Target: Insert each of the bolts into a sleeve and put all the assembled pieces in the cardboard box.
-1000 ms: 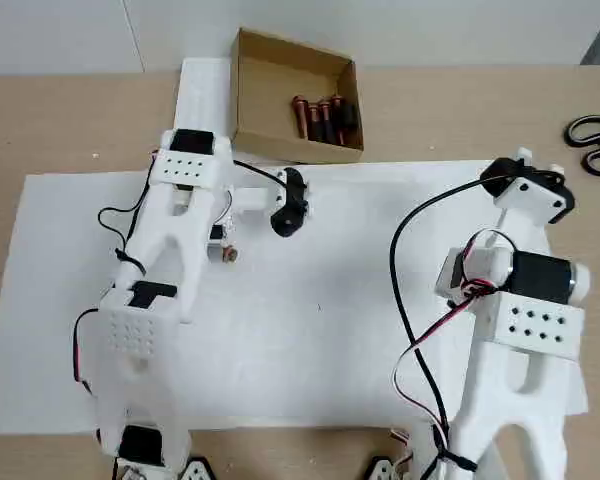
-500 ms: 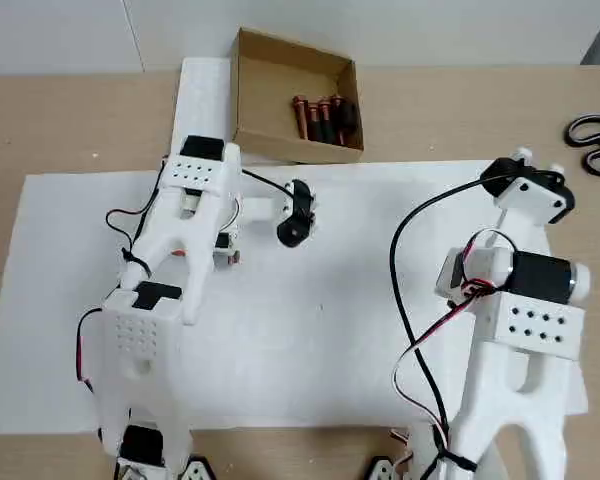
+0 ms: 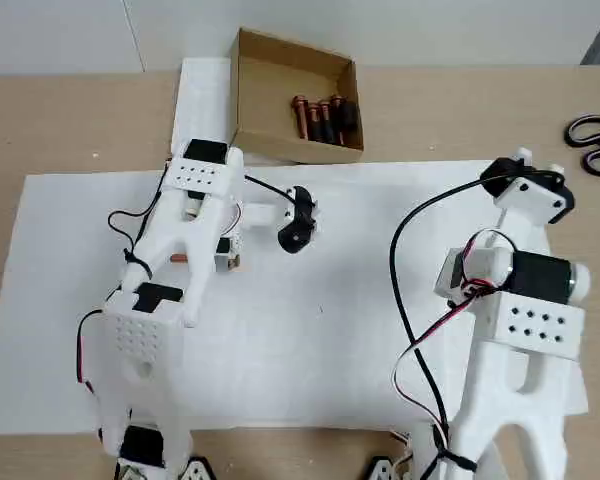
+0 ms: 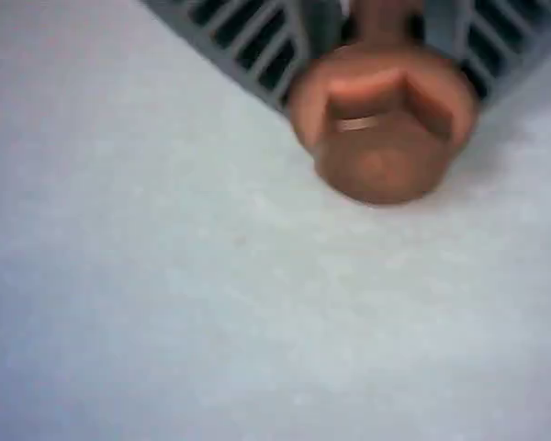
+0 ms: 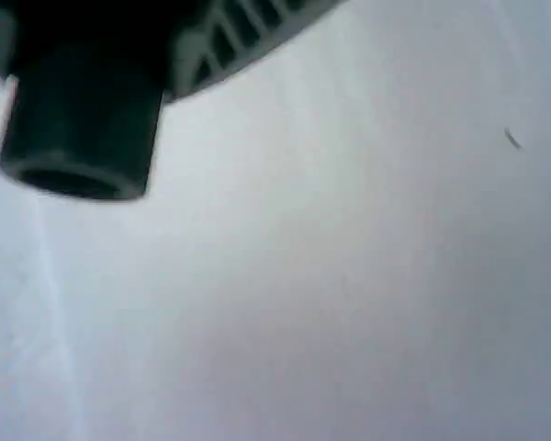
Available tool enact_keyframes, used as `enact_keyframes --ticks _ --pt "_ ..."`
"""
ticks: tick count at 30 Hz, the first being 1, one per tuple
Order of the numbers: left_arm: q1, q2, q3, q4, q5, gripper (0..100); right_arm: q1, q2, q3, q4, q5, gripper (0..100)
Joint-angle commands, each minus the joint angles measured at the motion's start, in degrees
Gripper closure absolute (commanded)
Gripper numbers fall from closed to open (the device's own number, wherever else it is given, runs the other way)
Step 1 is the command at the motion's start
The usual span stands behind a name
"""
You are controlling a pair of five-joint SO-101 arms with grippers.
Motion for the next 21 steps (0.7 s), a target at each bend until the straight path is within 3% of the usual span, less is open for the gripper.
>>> enact_keyframes --ticks 1,5,17,21 --pt "0.88 -0.88 -5.05 1.32 -11.34 100 0.48 -1.54 -0.53 -0.57 0.53 99.6" --pt "0.79 -0.88 -15.25 1.32 -4.66 100 0.22 -1.63 -0.62 -0.57 0.53 99.6" --pt "2.81 -2.9 -43.74 1.41 26.11 99 -2.15 -8.57 -0.79 2.15 0.88 99.6" --pt "4.04 -6.24 -45.23 1.41 30.15 99 -5.41 -12.35 0.44 3.47 0.88 99.6"
